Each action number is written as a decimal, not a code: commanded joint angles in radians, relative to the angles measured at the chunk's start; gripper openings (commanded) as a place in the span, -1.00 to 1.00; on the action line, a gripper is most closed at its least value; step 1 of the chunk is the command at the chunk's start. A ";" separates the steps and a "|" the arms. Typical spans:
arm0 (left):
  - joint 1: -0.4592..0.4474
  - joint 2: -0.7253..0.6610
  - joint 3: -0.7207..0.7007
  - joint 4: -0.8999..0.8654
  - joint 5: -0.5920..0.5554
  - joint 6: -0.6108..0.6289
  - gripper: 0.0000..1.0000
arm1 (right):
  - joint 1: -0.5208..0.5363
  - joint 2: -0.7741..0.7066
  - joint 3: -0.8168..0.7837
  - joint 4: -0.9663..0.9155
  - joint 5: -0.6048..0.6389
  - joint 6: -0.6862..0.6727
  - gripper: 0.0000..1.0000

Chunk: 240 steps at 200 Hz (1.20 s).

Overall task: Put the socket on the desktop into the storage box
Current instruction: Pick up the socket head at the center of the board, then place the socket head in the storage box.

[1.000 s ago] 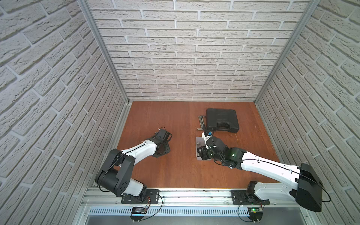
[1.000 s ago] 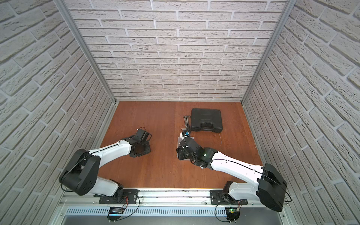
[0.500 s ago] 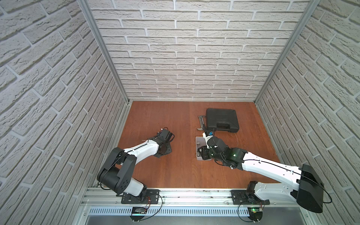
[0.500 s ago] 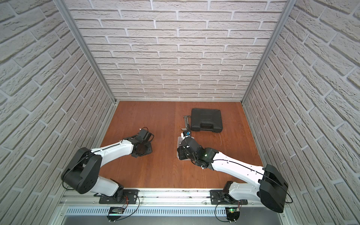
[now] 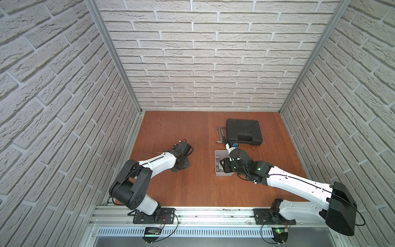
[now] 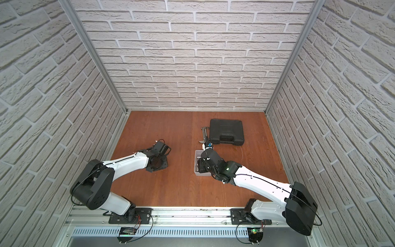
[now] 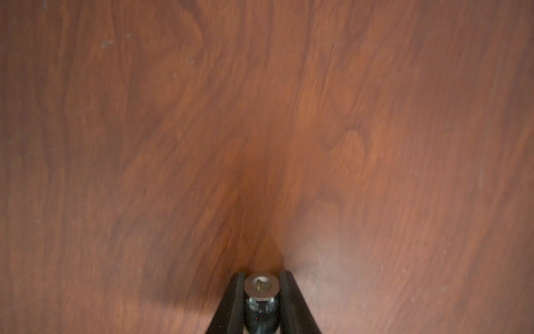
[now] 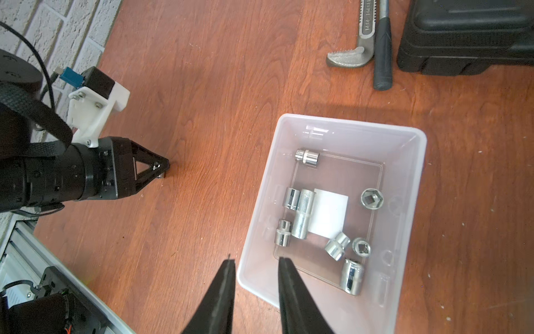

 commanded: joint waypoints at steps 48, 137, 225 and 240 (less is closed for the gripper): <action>-0.045 -0.088 -0.009 -0.027 0.013 -0.021 -1.00 | -0.035 -0.069 -0.043 -0.012 0.014 0.020 -0.37; -0.065 -0.476 -0.149 0.101 0.097 -0.054 -1.00 | -0.075 -0.107 -0.074 -0.003 0.011 0.046 -0.38; -0.064 -0.748 -0.262 0.225 0.183 -0.108 -1.00 | -0.102 -0.127 -0.084 0.003 -0.001 0.066 -0.39; -0.063 -0.763 -0.262 0.244 0.197 -0.111 -1.00 | -0.110 -0.127 -0.085 0.005 0.002 0.069 -0.39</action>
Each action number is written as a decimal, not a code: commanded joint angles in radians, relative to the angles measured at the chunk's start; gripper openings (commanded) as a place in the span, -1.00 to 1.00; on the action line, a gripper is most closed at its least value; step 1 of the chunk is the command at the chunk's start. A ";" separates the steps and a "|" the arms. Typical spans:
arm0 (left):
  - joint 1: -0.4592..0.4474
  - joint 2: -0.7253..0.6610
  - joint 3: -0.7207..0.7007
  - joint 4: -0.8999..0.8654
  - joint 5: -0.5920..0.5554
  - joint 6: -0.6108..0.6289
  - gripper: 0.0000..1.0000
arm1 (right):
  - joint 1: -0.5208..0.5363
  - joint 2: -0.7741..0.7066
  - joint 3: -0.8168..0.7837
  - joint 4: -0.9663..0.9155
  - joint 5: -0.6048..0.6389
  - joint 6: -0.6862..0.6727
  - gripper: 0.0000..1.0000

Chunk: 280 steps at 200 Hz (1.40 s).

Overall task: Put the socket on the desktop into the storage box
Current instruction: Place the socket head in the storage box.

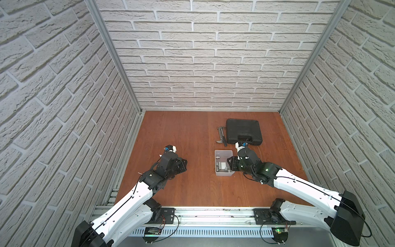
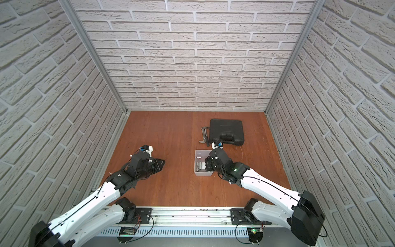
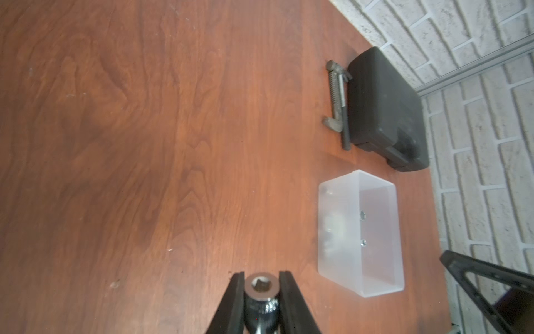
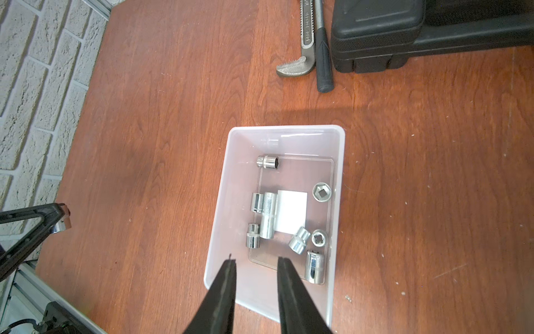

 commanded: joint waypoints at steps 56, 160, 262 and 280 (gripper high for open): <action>-0.005 -0.024 -0.022 0.200 0.100 -0.021 -1.00 | -0.038 -0.050 -0.042 0.026 0.017 0.022 -0.40; -0.081 0.142 0.034 0.356 0.138 -0.021 -1.00 | -0.082 -0.119 -0.075 -0.015 0.013 0.042 -0.40; -0.221 0.385 0.185 0.421 0.101 0.029 -1.00 | -0.114 -0.155 -0.079 -0.047 0.004 0.034 -0.40; -0.246 0.452 0.232 0.418 0.109 0.035 -1.00 | -0.120 -0.162 -0.085 -0.053 0.004 0.039 -0.40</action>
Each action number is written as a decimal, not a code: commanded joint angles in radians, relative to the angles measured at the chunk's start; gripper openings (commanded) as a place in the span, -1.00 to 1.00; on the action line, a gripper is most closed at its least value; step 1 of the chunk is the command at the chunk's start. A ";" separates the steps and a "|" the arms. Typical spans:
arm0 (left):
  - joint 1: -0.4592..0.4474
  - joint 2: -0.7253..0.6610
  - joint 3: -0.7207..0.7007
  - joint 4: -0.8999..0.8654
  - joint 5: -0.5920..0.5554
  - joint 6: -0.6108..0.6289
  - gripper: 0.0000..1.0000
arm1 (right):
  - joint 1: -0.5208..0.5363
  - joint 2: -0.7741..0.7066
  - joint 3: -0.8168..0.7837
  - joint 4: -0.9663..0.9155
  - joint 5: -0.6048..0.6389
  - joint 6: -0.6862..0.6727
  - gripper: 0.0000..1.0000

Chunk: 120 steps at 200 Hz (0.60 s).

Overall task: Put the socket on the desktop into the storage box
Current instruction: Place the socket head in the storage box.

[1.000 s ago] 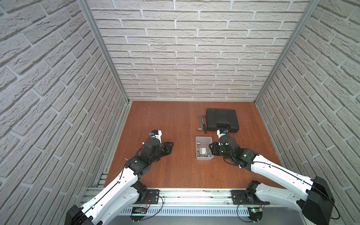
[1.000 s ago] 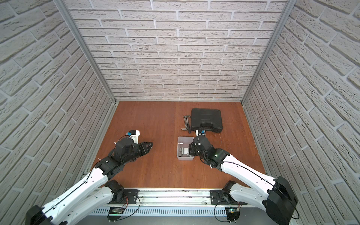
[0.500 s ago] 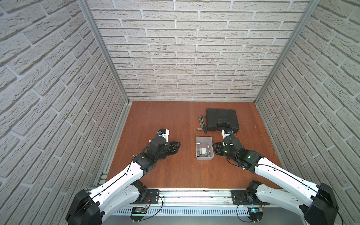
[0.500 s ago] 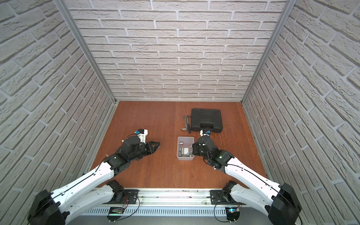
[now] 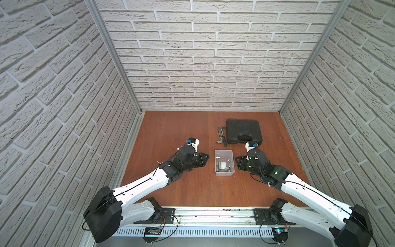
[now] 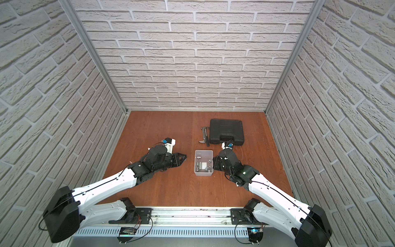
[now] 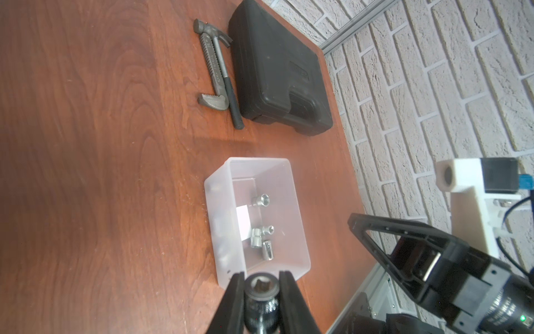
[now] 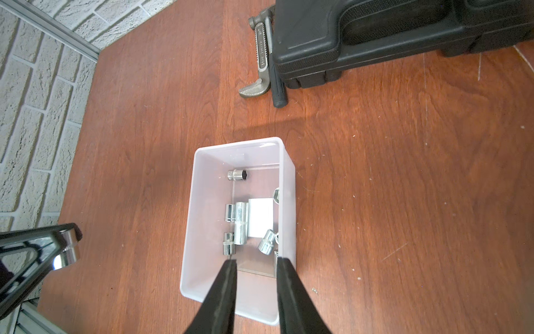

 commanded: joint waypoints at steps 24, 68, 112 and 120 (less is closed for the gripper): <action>-0.069 0.155 0.129 0.062 0.006 0.051 -1.00 | -0.024 -0.032 -0.018 -0.021 0.006 0.004 -0.40; -0.117 0.319 0.230 0.072 0.029 0.056 -1.00 | -0.047 -0.048 -0.020 -0.039 0.006 0.007 -0.40; -0.126 0.430 0.296 0.037 0.030 0.054 -1.00 | -0.061 -0.068 -0.034 -0.048 -0.009 0.003 -0.40; -0.126 0.446 0.309 0.021 0.027 0.053 -1.00 | -0.063 -0.071 -0.035 -0.051 -0.009 0.001 -0.39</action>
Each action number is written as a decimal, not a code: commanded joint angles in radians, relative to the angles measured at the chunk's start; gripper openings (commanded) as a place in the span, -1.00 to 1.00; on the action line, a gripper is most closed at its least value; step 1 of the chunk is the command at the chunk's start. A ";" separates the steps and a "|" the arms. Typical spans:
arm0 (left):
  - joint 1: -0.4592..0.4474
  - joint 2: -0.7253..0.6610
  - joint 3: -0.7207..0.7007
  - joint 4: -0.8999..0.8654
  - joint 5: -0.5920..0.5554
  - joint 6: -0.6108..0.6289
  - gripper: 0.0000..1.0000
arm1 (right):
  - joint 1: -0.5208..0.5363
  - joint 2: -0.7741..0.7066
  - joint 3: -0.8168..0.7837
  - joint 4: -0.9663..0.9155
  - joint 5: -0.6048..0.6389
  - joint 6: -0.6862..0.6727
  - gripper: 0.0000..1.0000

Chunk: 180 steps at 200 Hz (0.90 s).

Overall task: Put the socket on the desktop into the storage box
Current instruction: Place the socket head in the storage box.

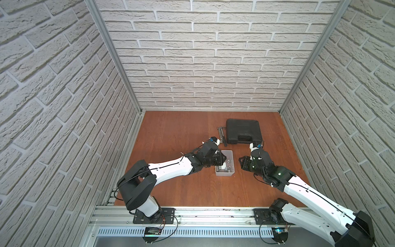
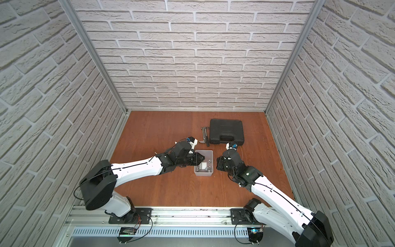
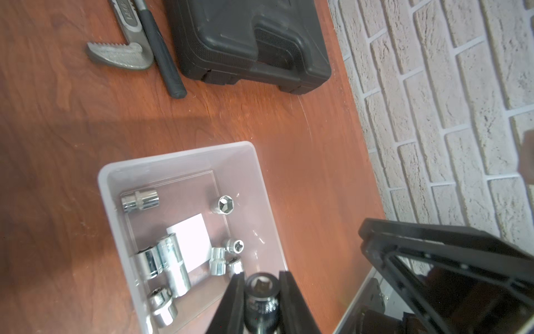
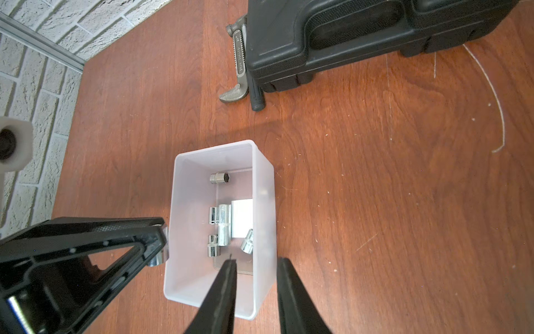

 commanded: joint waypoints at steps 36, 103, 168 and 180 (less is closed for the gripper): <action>-0.015 0.098 0.094 -0.066 -0.010 0.026 -1.00 | -0.019 -0.028 -0.023 -0.002 -0.014 0.001 -0.39; -0.025 0.169 0.176 -0.200 -0.068 0.061 -1.00 | -0.027 -0.018 -0.045 0.020 -0.032 0.008 -0.39; -0.035 0.216 0.215 -0.261 -0.094 0.082 -1.00 | -0.033 -0.030 -0.046 0.019 -0.039 0.010 -0.40; -0.037 0.223 0.225 -0.275 -0.098 0.088 -1.00 | -0.033 -0.031 -0.047 0.020 -0.042 0.012 -0.40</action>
